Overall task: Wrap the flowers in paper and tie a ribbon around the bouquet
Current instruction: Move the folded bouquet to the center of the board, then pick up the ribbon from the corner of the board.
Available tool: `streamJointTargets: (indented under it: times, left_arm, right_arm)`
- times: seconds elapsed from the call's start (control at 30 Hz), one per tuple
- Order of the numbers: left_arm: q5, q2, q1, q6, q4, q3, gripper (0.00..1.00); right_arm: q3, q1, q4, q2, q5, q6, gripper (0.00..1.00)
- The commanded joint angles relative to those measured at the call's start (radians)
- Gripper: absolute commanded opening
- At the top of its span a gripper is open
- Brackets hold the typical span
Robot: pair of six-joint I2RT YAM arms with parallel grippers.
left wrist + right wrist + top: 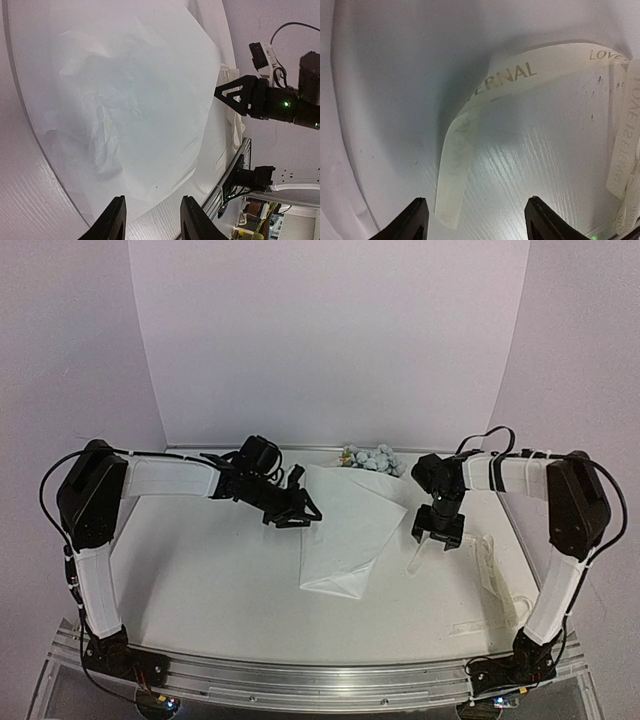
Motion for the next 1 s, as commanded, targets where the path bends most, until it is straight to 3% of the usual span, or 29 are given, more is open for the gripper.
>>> streamJointTargets:
  times: [0.0,0.2,0.47,0.7,0.8,0.83,0.97]
  left_arm:
    - [0.008,-0.081,0.015,0.041,-0.015,-0.007,0.39]
    - [0.013,-0.118,0.02,0.049,-0.019,-0.037,0.39]
    - [0.019,-0.157,0.02,0.091,-0.023,-0.044,0.4]
    - [0.035,-0.203,0.007,0.137,-0.003,-0.062,0.42]
    - [0.036,-0.215,-0.012,0.156,0.009,-0.061,0.43]
    - [0.035,-0.212,-0.018,0.163,0.013,-0.058,0.43]
    - [0.016,-0.206,-0.051,0.21,0.028,-0.046,0.46]
  right_arm:
    - [0.104,-0.064,-0.022,0.096,0.013,0.146,0.64]
    - [0.106,-0.109,0.028,0.138,0.036,0.218,0.64]
    - [0.08,-0.134,0.056,0.153,0.033,0.243,0.53]
    - [0.082,-0.163,0.072,0.169,-0.002,0.181,0.34]
    - [0.089,-0.168,0.078,0.169,-0.028,0.143,0.16]
    - [0.085,-0.168,0.079,0.162,-0.032,0.133,0.03]
    - [-0.002,-0.162,0.108,0.052,-0.058,0.115,0.0]
